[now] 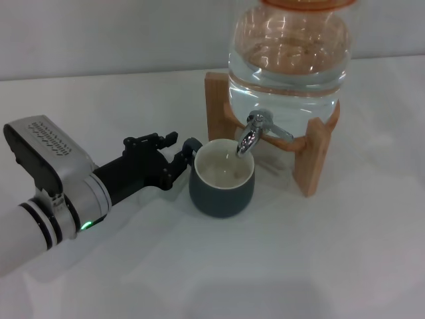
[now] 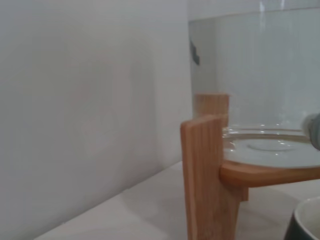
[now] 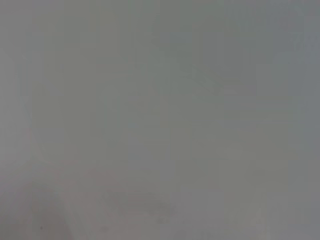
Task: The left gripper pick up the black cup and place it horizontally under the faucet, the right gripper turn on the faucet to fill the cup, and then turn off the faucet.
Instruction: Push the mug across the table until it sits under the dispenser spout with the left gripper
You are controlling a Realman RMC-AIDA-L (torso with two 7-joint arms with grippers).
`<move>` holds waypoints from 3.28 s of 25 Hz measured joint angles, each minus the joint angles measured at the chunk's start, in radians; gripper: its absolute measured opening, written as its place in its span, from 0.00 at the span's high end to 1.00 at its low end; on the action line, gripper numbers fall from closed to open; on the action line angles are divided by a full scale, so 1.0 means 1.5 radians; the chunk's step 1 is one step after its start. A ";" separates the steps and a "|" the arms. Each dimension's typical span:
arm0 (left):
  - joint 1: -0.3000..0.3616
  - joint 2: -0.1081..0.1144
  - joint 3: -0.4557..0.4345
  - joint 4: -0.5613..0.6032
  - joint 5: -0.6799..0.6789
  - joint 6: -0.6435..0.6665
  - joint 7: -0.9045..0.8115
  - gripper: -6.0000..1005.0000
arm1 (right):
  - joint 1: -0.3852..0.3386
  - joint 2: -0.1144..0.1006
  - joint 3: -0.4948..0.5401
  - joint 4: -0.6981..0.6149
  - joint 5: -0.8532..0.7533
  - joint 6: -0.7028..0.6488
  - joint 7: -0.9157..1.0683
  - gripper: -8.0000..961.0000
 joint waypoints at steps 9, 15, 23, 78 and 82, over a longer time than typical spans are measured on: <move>-0.001 0.000 0.002 0.001 -0.008 0.015 0.000 0.53 | 0.001 -0.001 0.000 0.000 0.002 -0.001 -0.004 0.12; -0.003 0.000 0.005 0.001 -0.008 0.017 0.000 0.47 | 0.002 -0.001 0.000 0.000 0.002 -0.006 -0.004 0.12; -0.003 0.000 0.006 0.001 -0.008 0.017 0.000 0.47 | 0.002 -0.001 0.000 0.000 0.001 -0.008 -0.004 0.12; -0.018 0.000 0.051 0.001 -0.016 0.062 -0.006 0.47 | 0.008 -0.002 0.000 0.006 0.000 -0.019 -0.005 0.12; -0.018 0.000 0.051 0.001 -0.016 0.062 -0.006 0.47 | 0.008 -0.003 0.000 0.008 0.000 -0.019 -0.005 0.12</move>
